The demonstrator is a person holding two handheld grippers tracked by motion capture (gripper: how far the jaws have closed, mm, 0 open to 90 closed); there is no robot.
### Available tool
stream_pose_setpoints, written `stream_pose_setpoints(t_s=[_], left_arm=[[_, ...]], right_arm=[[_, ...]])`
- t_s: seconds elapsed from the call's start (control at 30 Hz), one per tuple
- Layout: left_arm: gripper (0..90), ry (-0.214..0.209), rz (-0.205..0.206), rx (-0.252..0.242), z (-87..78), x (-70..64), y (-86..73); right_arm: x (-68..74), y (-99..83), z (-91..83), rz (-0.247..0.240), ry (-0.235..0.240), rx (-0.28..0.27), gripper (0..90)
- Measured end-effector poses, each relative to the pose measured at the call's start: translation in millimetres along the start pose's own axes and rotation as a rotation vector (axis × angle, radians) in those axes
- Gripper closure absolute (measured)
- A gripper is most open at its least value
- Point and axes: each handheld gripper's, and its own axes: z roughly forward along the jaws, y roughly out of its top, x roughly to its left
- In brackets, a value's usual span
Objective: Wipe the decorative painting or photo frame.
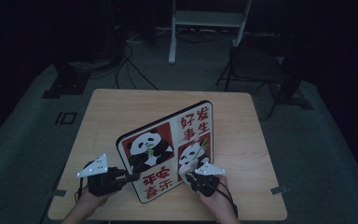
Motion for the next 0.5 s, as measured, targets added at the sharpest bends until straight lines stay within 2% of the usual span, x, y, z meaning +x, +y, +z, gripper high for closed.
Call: stream_pose_setpoints(t_s=[0.23, 0.5], left_arm=[[78.0, 0.006, -0.006, -0.005, 0.8, 0.9, 0.2], [78.1, 0.021, -0.02, -0.011, 2.3, 5.0, 1.4]], right_arm=[[-2.2, -3.4, 5.0, -0.003, -0.006, 0.021, 77.7], [-6.2, 1.2, 12.2, 0.0, -0.01, 0.029, 77.7]])
